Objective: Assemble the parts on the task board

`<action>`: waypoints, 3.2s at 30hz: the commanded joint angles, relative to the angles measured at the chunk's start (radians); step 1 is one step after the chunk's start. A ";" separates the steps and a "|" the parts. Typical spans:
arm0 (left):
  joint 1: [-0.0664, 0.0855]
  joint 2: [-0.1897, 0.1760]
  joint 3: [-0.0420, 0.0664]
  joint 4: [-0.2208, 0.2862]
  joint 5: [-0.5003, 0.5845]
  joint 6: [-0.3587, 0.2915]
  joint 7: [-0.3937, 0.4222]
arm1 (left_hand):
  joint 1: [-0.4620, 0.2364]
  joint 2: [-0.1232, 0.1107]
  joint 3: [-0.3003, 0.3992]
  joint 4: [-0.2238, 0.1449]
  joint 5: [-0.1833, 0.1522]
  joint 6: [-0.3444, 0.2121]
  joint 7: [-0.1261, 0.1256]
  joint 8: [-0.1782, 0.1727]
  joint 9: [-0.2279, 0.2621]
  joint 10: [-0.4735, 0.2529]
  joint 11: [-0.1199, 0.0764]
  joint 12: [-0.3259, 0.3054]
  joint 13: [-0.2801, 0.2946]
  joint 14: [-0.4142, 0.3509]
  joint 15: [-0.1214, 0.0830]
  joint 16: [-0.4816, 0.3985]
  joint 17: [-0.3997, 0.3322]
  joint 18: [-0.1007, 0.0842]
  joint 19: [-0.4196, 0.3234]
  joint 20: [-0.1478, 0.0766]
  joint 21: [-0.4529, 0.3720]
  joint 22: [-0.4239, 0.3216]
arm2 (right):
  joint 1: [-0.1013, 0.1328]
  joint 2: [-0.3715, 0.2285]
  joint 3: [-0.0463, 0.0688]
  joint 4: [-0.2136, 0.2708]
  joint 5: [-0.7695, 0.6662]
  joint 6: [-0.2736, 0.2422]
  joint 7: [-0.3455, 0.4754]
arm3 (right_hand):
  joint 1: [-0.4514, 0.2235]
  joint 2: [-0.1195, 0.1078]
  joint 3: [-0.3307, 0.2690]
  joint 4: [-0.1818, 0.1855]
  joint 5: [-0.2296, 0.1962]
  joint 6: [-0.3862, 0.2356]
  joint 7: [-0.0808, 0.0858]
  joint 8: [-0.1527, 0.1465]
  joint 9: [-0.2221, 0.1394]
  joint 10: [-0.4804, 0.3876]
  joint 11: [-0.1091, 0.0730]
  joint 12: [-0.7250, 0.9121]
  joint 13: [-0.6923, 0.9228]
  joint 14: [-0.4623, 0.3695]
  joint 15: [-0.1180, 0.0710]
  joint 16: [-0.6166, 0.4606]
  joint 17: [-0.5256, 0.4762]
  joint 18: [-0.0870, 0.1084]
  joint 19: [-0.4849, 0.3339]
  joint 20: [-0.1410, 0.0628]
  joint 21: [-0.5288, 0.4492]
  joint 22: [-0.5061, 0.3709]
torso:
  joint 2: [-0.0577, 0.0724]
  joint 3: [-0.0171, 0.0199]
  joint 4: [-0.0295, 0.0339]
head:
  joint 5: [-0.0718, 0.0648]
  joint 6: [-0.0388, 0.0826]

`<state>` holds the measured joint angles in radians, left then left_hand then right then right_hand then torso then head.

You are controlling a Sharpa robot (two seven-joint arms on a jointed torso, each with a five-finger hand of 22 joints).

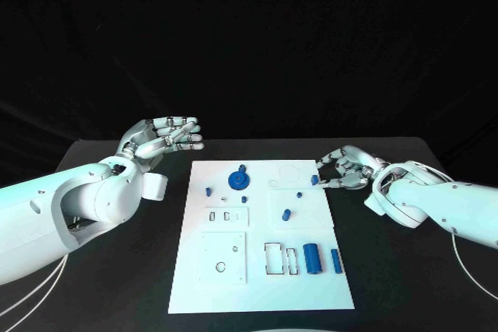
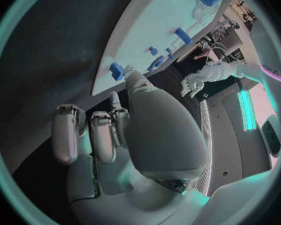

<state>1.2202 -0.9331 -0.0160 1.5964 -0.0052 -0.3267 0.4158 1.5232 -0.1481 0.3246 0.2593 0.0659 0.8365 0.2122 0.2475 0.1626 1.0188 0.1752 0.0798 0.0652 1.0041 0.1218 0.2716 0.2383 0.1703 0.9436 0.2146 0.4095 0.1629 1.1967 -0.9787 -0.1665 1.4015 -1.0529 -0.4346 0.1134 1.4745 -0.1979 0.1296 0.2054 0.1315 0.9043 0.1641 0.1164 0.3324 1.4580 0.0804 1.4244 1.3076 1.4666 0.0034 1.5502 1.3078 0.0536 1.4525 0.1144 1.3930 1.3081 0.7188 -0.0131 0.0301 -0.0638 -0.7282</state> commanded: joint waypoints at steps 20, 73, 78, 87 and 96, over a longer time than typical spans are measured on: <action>0.001 0.000 0.001 0.002 -0.003 0.014 0.006 | -0.005 -0.007 0.005 0.000 -0.004 0.006 0.017 -0.006 -0.001 0.006 0.001 -0.003 0.000 -0.004 0.005 -0.003 0.001 0.010 -0.005 0.004 0.006 -0.002 | -0.018 0.036 0.000 -0.021 -0.002 0.030 -0.048 | 0.002 0.041 0.027 0.014 0.001 0.057 -0.011 0.030 -0.002 0.038 -0.012 0.033 0.163 0.093 -0.004 0.008 0.215 -0.012 0.020 -0.007 0.022 0.139 | -0.003 -0.0005 -0.0019 | 0.005 -0.014; 0.001 0.005 0.001 -0.007 -0.003 0.016 0.003 | -0.006 -0.008 0.007 -0.002 -0.004 0.005 0.019 -0.009 -0.002 0.006 0.003 -0.008 0.000 -0.004 0.006 -0.007 0.004 0.010 -0.006 0.005 0.007 -0.002 | 0.045 0.047 0.005 0.183 -0.083 -0.156 -0.233 | -0.016 0.089 0.249 -0.016 0.001 0.154 -0.052 0.084 0.004 0.053 -0.049 0.051 0.180 0.100 -0.037 0.015 0.244 -0.025 0.052 -0.039 0.069 0.184 | -0.009 -0.0031 -0.0041 | 0.019 -0.022; 0.001 0.008 0.000 -0.014 -0.003 0.018 0.002 | -0.006 -0.008 0.007 -0.002 -0.004 0.005 0.019 -0.009 -0.002 0.006 0.003 -0.008 0.000 -0.004 0.006 -0.007 0.004 0.010 -0.006 0.005 0.008 -0.002 | 0.046 0.120 0.004 0.234 -0.116 -0.158 -0.304 | -0.023 0.090 0.257 -0.017 0.000 0.149 -0.051 0.084 0.005 0.052 -0.048 0.050 0.179 0.099 -0.036 0.014 0.239 -0.024 0.051 -0.039 0.067 0.183 | -0.012 -0.0034 -0.0051 | 0.030 -0.025; 0.001 0.015 0.000 -0.026 -0.003 0.019 0.001 | -0.006 -0.007 0.008 -0.002 -0.003 0.006 0.018 -0.008 -0.002 0.008 0.002 -0.008 0.000 -0.004 0.006 -0.007 0.005 0.010 -0.007 0.005 0.007 -0.002 | 0.022 0.253 0.002 0.254 -0.156 -0.171 -0.388 | -0.035 0.087 0.266 -0.019 -0.001 0.144 -0.049 0.085 0.006 0.052 -0.046 0.049 0.179 0.098 -0.035 0.013 0.236 -0.023 0.049 -0.038 0.062 0.179 | -0.018 -0.0092 -0.0016 | 0.047 -0.031; 0.000 0.027 0.000 -0.036 -0.003 0.025 0.000 | -0.006 -0.007 0.008 -0.002 -0.003 0.006 0.018 -0.008 -0.001 0.008 0.002 -0.008 0.000 -0.004 0.006 -0.008 0.005 0.010 -0.008 0.005 0.007 -0.002 | -0.021 0.325 0.000 0.243 -0.192 -0.134 -0.464 | -0.037 0.083 0.269 -0.023 -0.001 0.143 -0.049 0.085 0.007 0.052 -0.046 0.049 0.178 0.097 -0.035 0.012 0.233 -0.022 0.046 -0.038 0.057 0.176 | -0.015 -0.0073 -0.0055 | 0.067 -0.037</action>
<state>1.2200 -0.9096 -0.0169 1.5597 -0.0053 -0.3237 0.4111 1.5210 -0.1504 0.3274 0.2565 0.0659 0.8365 0.2122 0.2435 0.1624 1.0192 0.1756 0.0755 0.0652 1.0041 0.1218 0.2670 0.2415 0.1703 0.9400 0.2181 0.4134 0.1620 1.1809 -0.6572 -0.1664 1.6476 -1.2013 -0.5912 -0.2924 1.4469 -0.1159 0.3924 0.1805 0.1279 1.0480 0.1151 0.1873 0.3195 1.4649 0.0377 1.4729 1.3078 1.4648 -0.0271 1.5616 1.3080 0.0378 1.4662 0.0821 1.4538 1.3077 0.7026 -0.0210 0.0259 -0.0015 -0.7635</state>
